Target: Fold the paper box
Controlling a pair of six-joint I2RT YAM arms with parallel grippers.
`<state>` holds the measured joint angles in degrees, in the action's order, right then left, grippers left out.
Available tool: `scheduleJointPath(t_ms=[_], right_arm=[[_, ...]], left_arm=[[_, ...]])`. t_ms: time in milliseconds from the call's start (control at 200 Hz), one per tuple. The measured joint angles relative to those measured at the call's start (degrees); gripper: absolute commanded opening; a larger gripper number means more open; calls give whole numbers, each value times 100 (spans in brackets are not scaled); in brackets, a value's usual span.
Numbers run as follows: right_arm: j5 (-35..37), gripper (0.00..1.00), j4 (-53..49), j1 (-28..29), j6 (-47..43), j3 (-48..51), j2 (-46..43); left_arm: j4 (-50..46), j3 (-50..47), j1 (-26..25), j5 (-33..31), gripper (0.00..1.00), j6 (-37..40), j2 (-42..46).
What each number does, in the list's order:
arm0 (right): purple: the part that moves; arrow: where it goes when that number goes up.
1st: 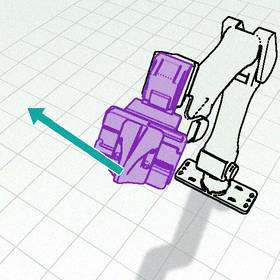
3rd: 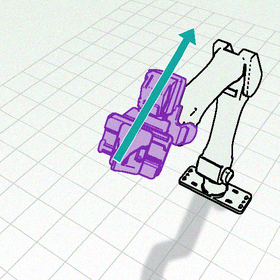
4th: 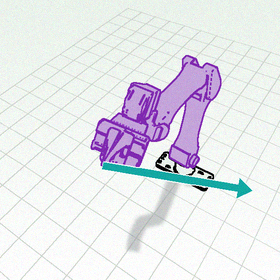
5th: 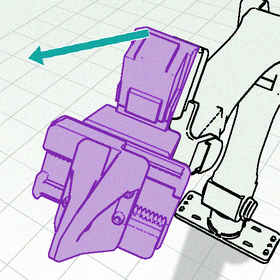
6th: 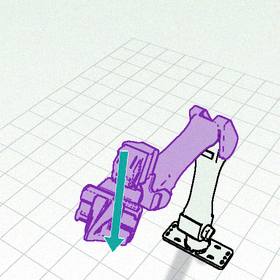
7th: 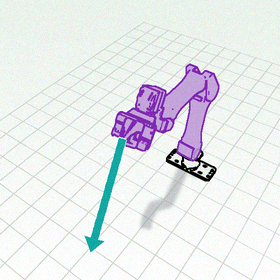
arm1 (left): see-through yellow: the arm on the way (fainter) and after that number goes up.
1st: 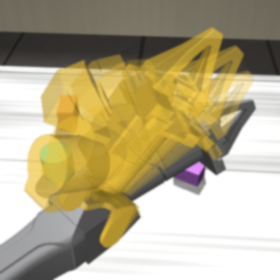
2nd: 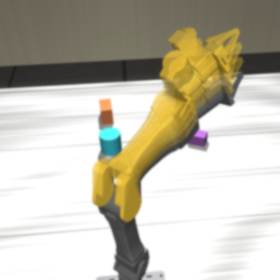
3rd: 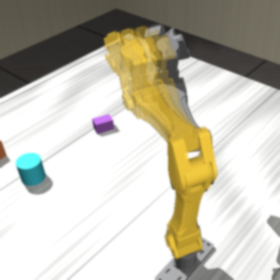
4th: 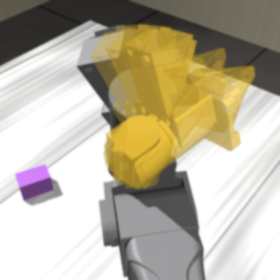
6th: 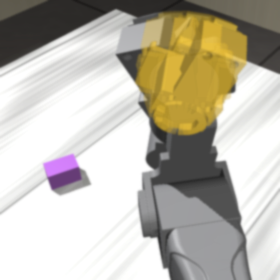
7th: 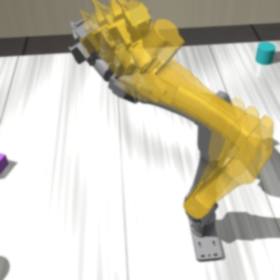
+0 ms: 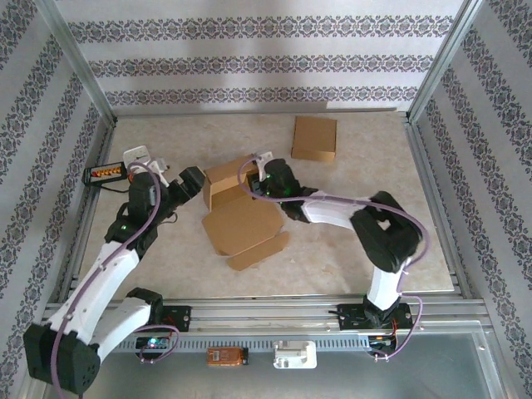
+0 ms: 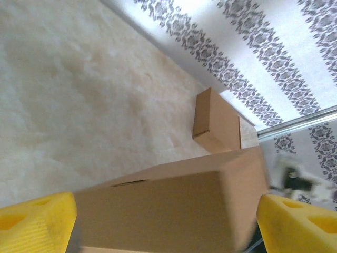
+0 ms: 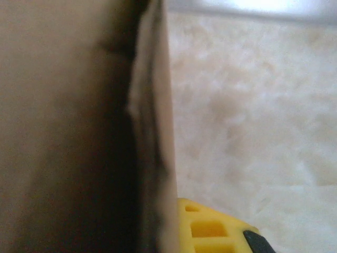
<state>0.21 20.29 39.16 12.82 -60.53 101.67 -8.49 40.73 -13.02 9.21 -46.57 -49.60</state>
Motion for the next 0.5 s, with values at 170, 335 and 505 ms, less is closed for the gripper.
scheduleJointPath(t_ms=[170, 335, 505], right_arm=[[-387, 9, -1038, -229, -1045, -756, -778], [-629, 9, -2090, -205, -2363, -1416, -1259], [-205, 7, -3010, 66, -4450, -1821, -1351]], left_arm=[[-188, 70, 0, 68, 97, 1062, 544], [-691, 560, -11, 476, 100, 2328, 833], [-1097, 968, -223, 1145, 100, 3582, 1165]])
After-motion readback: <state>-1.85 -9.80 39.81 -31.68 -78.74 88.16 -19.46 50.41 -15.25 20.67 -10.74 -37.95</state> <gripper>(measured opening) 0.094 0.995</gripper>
